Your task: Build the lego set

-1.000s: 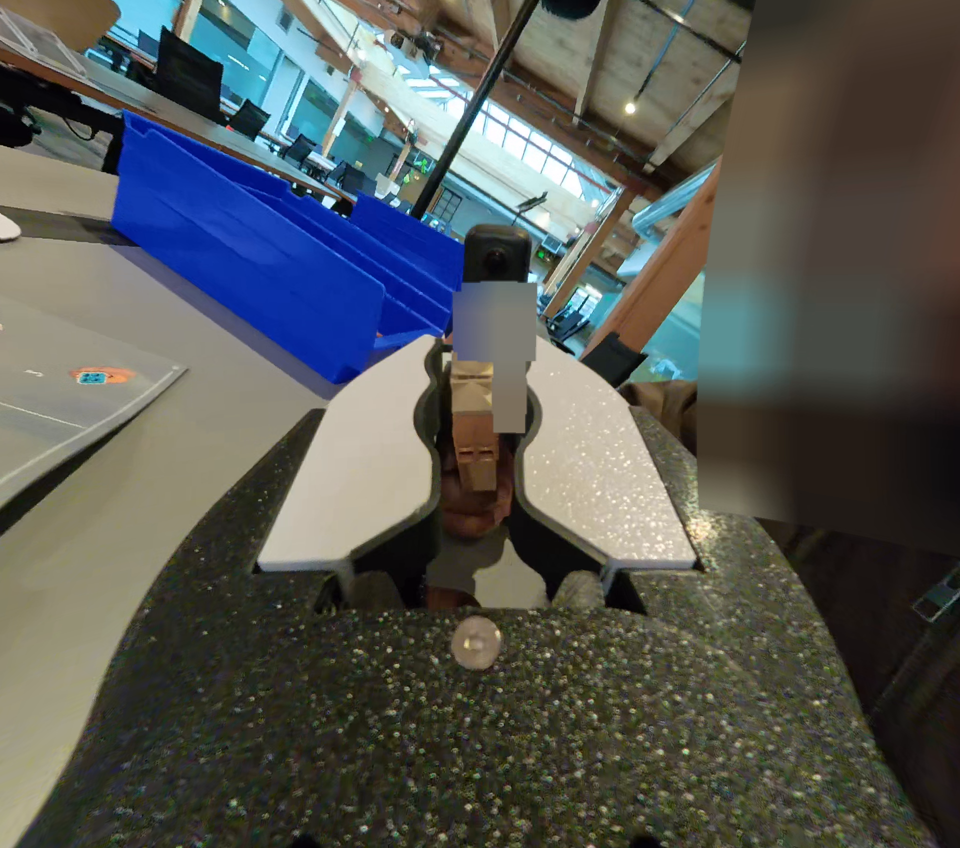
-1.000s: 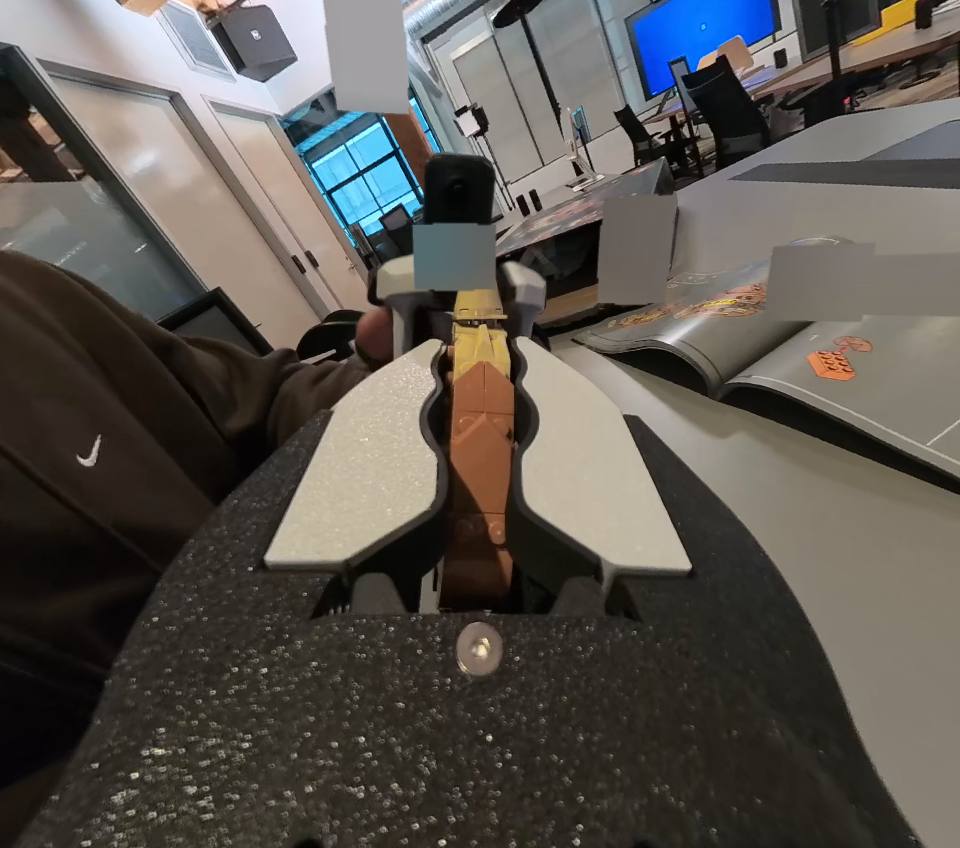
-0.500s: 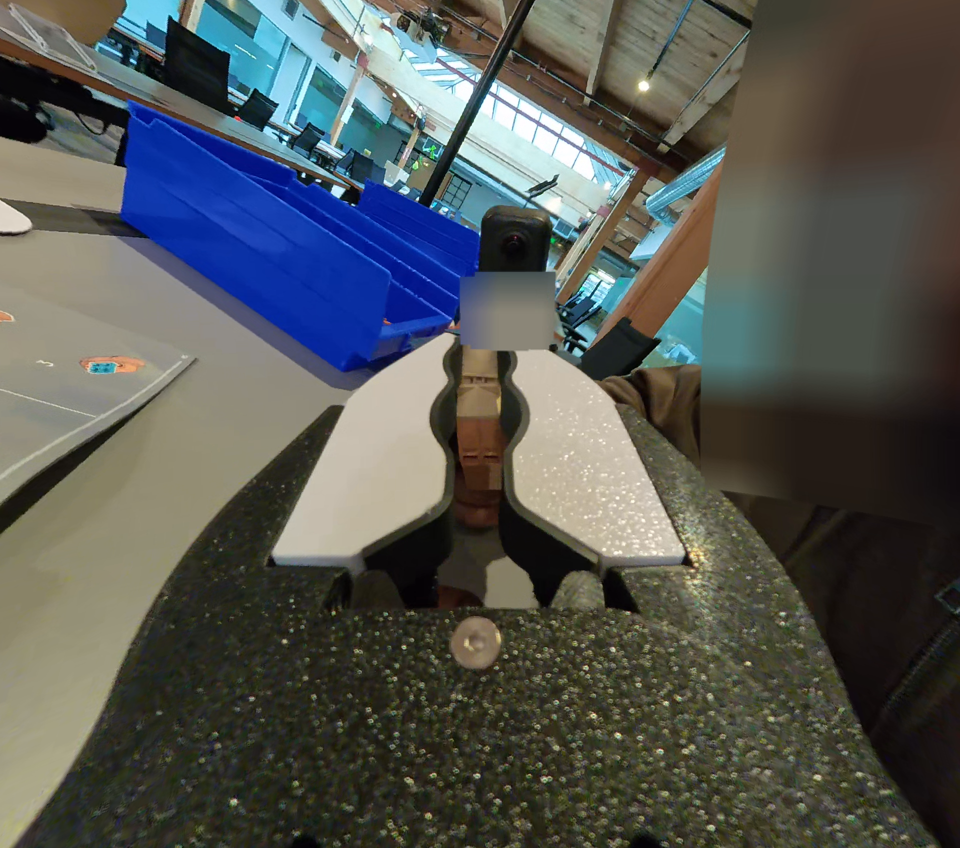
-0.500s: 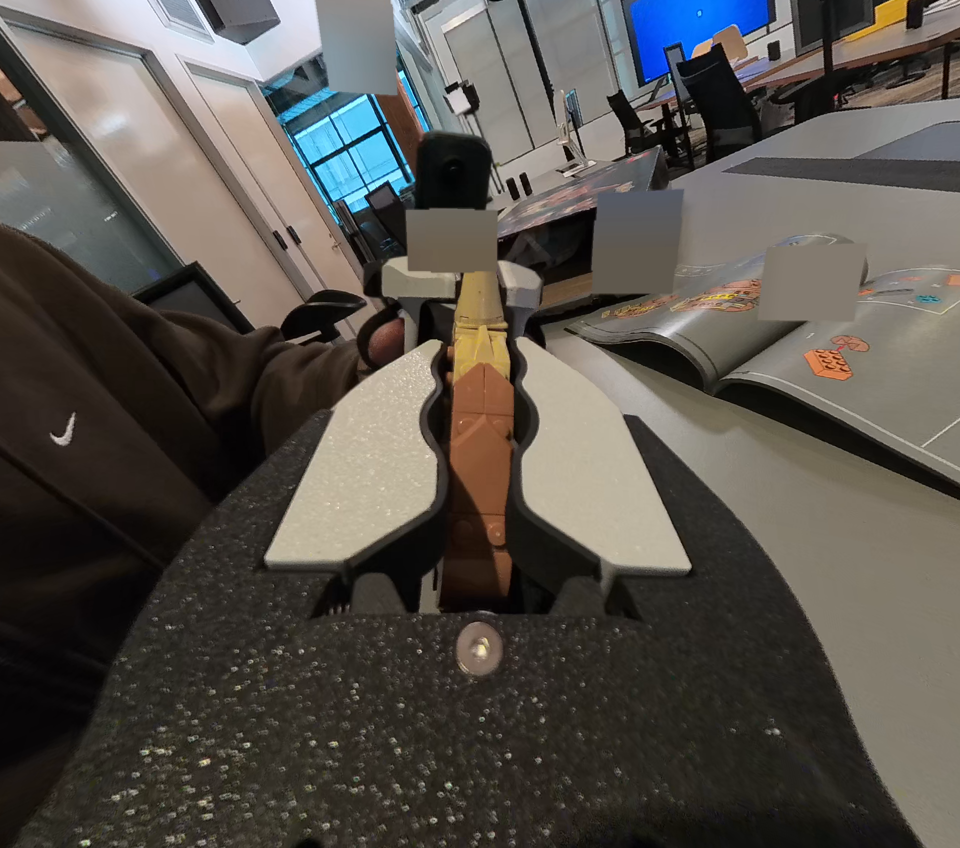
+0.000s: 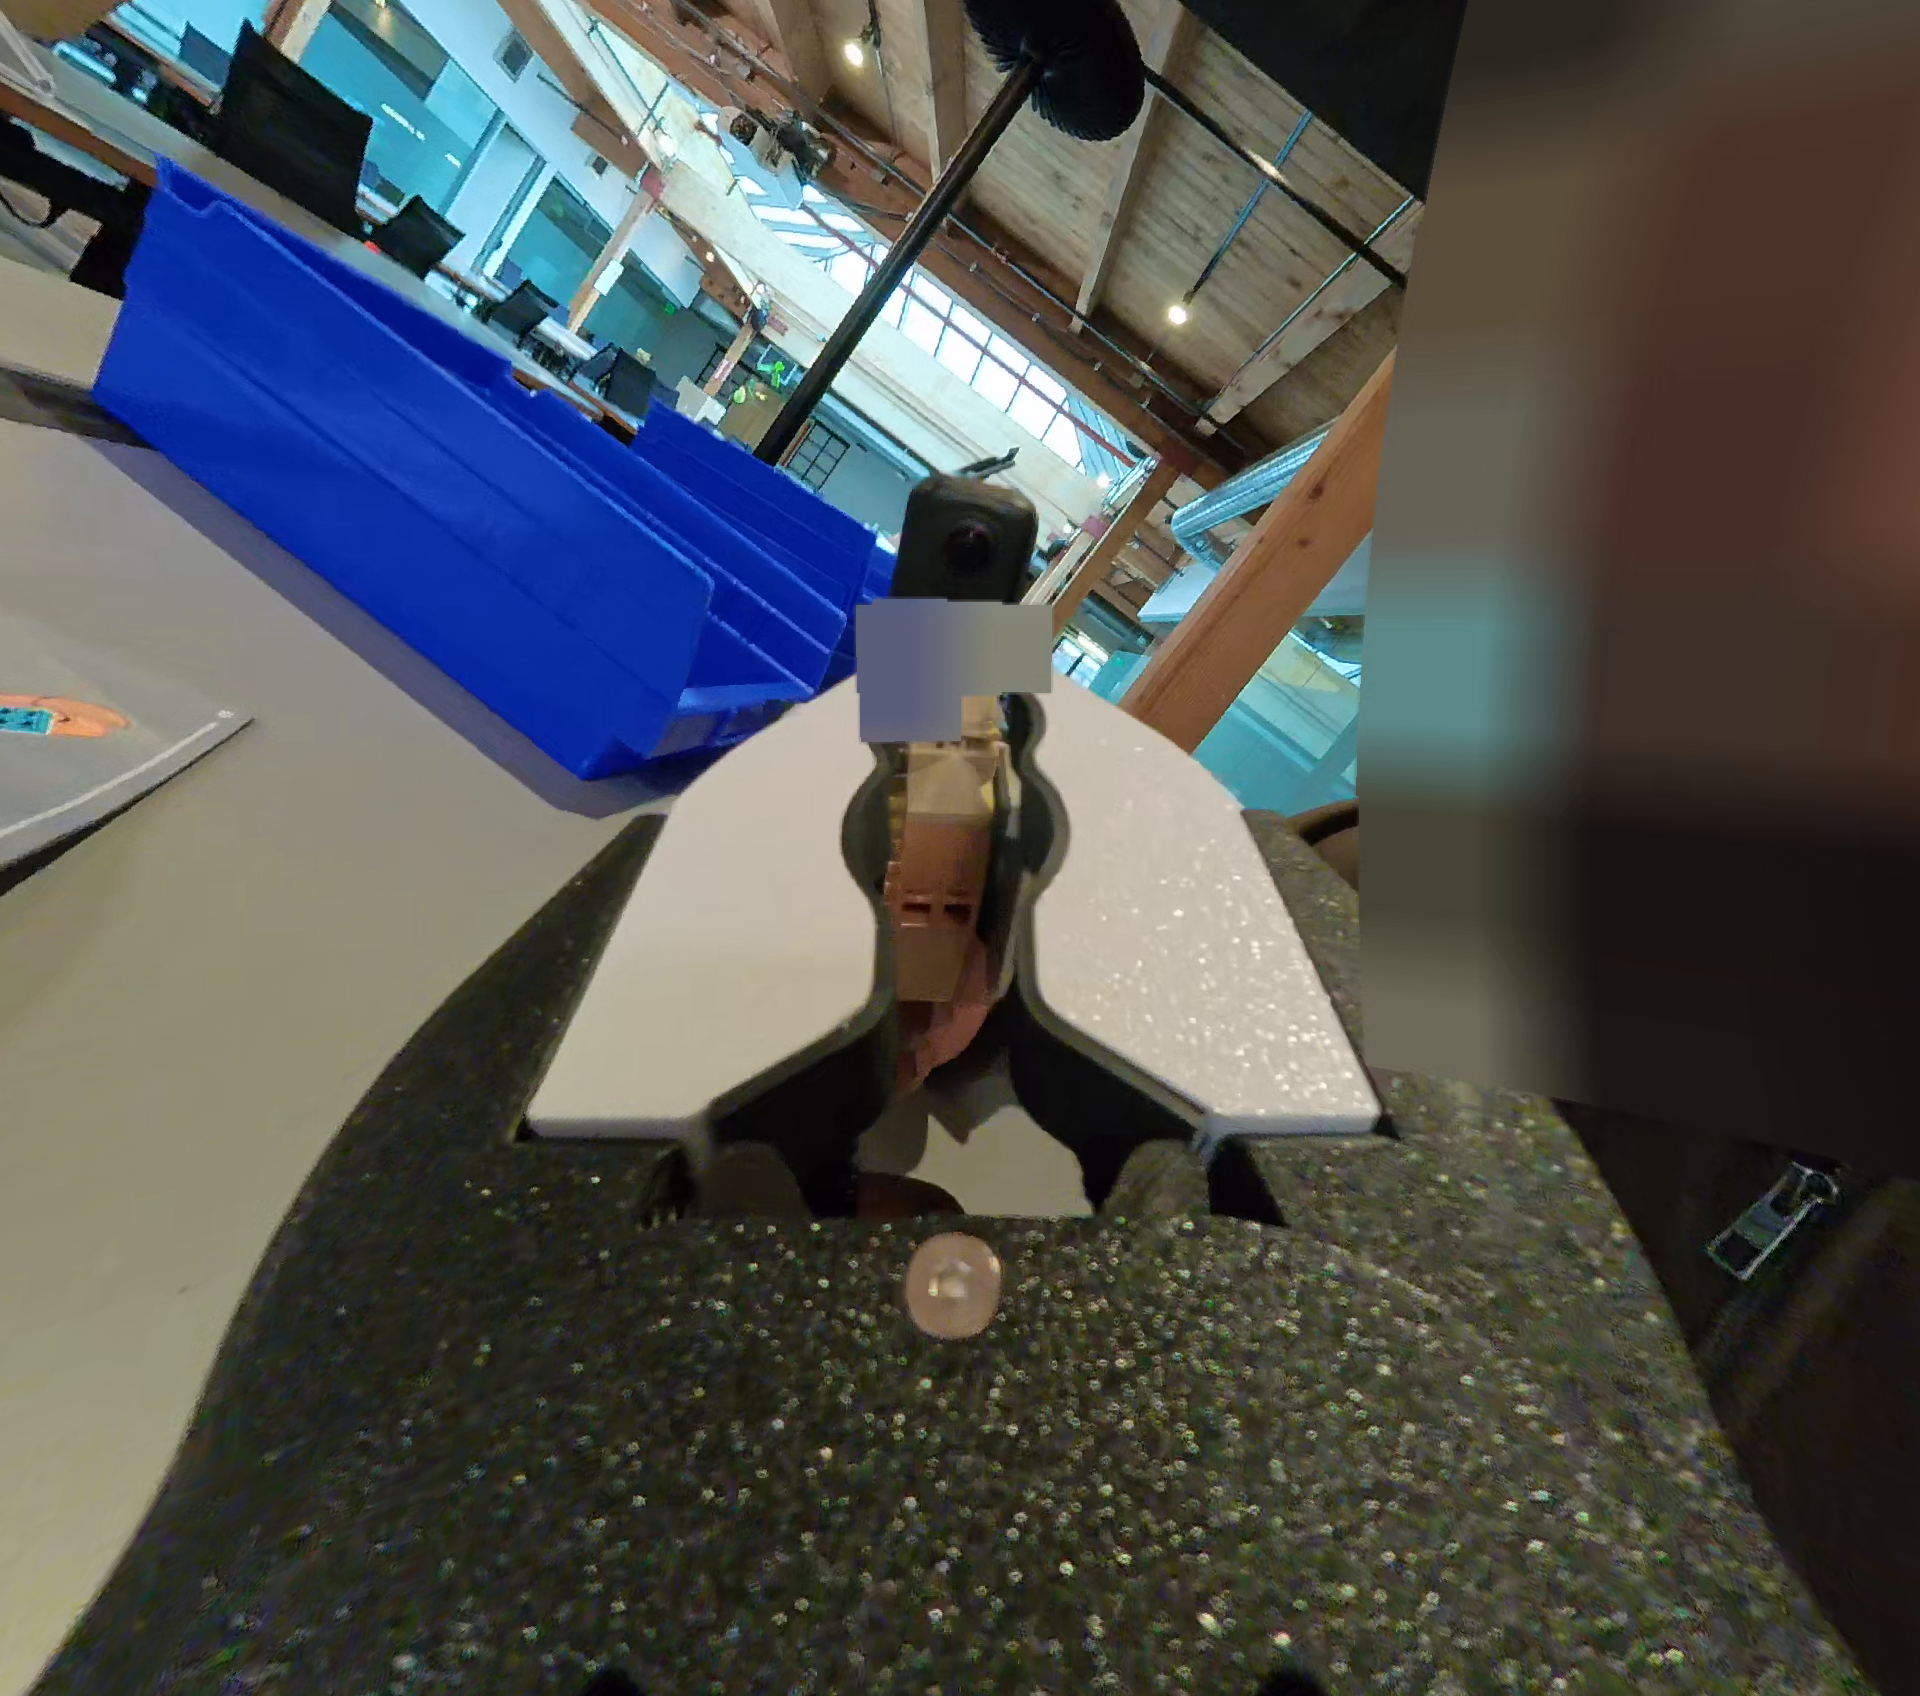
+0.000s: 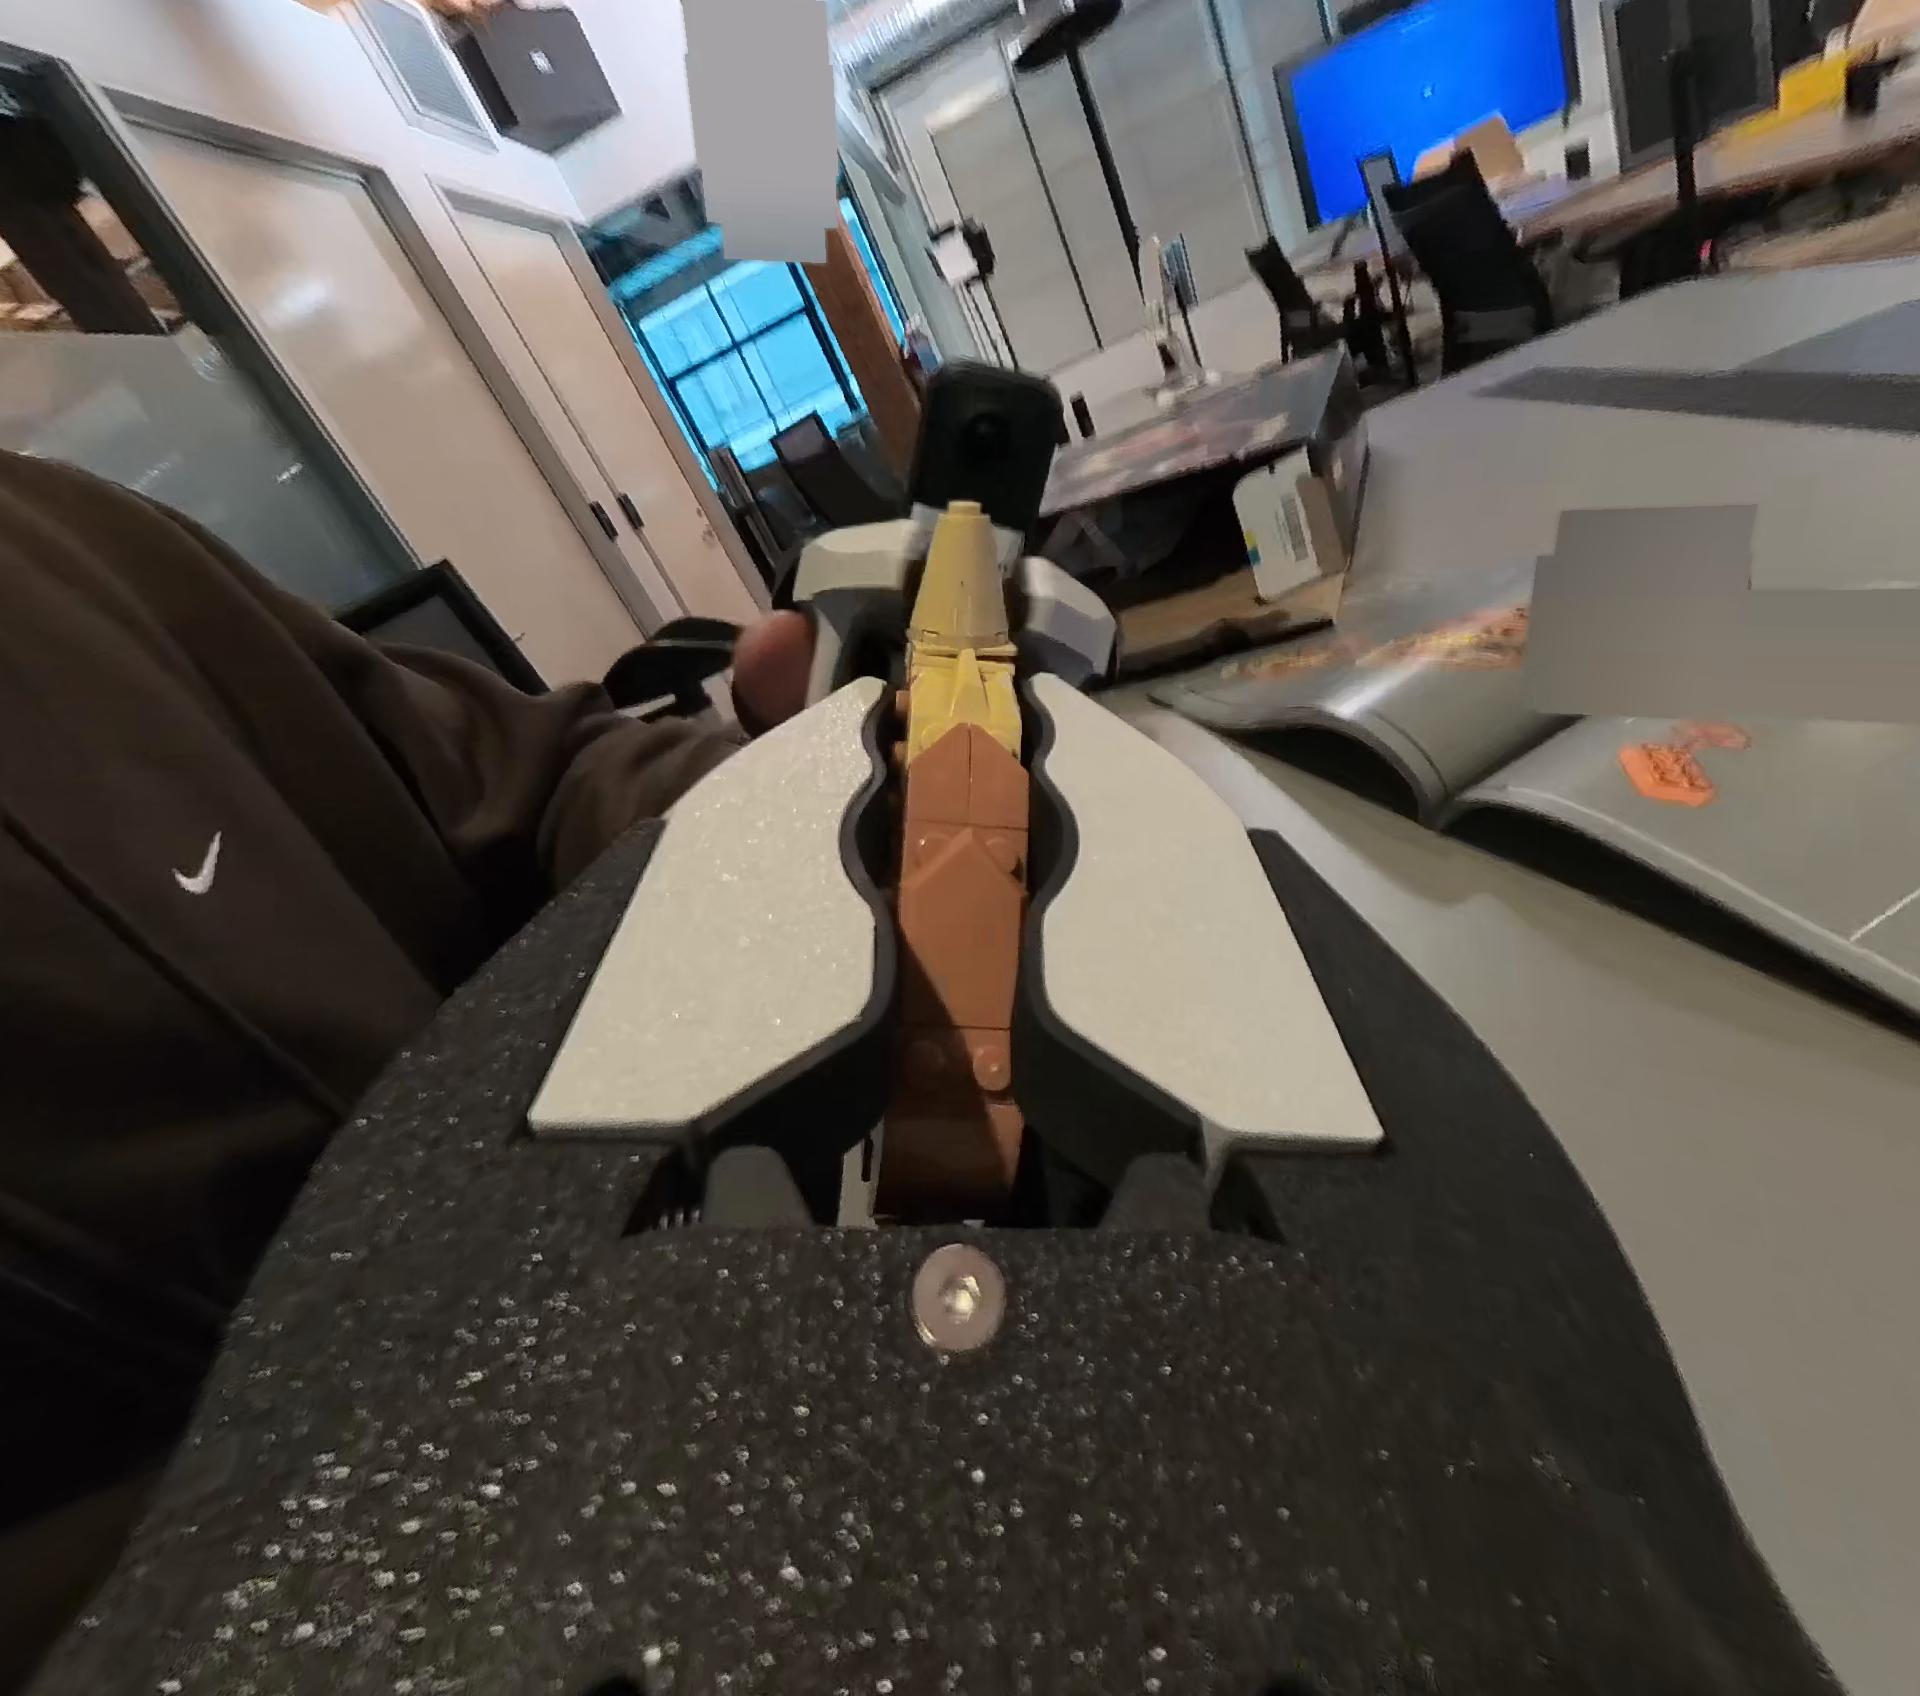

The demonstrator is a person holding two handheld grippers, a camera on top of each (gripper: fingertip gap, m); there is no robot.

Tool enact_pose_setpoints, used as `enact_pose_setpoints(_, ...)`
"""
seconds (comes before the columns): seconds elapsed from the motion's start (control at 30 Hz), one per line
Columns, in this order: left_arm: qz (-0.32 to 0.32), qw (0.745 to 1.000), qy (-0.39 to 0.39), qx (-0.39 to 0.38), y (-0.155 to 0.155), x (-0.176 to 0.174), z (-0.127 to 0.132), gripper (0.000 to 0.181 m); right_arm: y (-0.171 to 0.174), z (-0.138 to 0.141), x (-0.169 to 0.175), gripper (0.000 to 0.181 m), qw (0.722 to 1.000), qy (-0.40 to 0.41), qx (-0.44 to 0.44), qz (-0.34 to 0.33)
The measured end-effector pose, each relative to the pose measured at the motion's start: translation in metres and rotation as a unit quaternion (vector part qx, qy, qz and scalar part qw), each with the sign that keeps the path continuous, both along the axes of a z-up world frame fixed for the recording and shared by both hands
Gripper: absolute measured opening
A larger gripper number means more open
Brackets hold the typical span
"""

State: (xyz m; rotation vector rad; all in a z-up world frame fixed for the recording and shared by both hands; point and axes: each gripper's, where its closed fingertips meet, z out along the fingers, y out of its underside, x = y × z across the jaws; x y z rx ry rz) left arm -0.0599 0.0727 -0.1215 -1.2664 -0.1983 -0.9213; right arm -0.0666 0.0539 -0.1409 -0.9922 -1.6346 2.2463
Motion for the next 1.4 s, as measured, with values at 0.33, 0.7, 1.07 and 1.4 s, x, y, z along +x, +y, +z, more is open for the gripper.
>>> enact_pose_setpoints(0.33, 0.052, 0.975, 0.211, -0.035, -0.019, -0.013, 0.001, 0.031, 0.006, -0.017, -0.004, 0.021, 0.931, 0.151, 0.310, -0.119)
enact_pose_setpoints(0.7, 0.001, 0.966, 0.118, -0.228, 0.000, -0.014, -0.046, 0.030, 0.018, -0.045, -0.022, 0.021, 0.789, 0.233, 0.531, -0.203)
enact_pose_setpoints(1.07, 0.040, 0.857, 0.498, -0.129, -0.020, 0.002, -0.039, 0.027, 0.005, -0.042, -0.009, 0.021, 0.801, 0.261, 0.514, -0.163)
enact_pose_setpoints(1.4, 0.037, 0.796, 0.597, -0.091, -0.017, 0.009, -0.045, 0.016, -0.005, -0.040, 0.004, 0.021, 0.854, 0.250, 0.443, -0.103)
